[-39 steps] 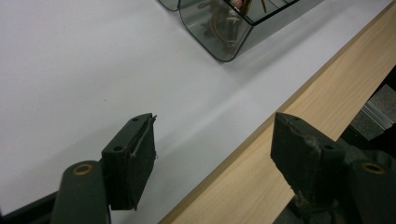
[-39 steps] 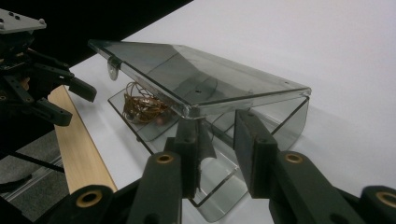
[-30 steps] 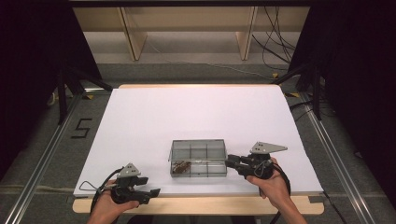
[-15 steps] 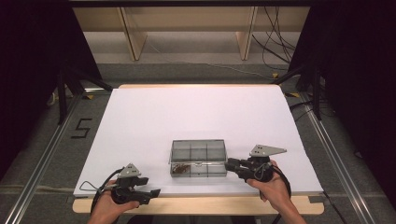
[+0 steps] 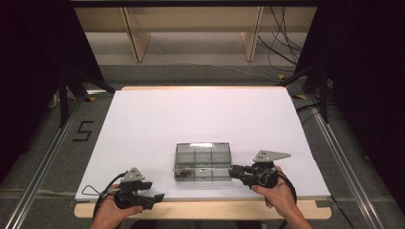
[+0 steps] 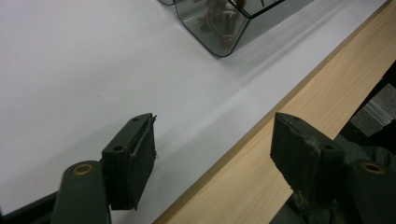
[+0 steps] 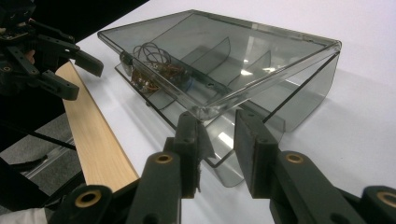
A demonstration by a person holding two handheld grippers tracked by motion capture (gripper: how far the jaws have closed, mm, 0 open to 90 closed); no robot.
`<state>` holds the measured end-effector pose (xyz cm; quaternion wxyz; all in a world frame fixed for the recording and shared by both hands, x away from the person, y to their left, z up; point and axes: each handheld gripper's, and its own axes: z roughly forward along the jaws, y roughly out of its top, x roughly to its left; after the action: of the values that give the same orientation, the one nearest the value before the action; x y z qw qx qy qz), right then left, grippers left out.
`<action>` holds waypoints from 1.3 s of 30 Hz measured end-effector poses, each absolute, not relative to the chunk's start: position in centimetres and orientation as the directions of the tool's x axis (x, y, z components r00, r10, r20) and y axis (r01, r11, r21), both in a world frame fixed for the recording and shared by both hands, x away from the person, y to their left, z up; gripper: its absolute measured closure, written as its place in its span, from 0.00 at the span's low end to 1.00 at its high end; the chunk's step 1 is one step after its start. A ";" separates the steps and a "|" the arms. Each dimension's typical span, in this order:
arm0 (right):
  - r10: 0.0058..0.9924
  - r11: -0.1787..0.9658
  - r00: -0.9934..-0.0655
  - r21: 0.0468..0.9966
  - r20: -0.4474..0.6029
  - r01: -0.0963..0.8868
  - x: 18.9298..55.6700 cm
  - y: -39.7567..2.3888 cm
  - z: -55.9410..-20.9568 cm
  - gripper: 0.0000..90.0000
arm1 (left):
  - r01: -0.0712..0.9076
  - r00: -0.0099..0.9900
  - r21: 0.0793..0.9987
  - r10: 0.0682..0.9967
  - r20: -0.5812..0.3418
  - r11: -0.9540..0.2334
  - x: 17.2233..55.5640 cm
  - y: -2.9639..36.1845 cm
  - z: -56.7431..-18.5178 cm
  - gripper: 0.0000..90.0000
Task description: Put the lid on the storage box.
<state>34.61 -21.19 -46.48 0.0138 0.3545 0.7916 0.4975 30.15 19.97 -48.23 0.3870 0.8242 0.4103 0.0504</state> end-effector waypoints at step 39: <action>0.590 0.295 -0.741 0.768 0.321 0.568 33.9 -21.3 -47.5 0.79 | 0.643 0.656 0.674 0.716 -0.239 -0.364 30.1 19.9 -48.3 0.34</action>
<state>33.90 -21.28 -47.48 0.0114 0.3598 0.8046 0.4723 30.11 19.93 -48.30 0.3847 0.8245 0.4121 0.0477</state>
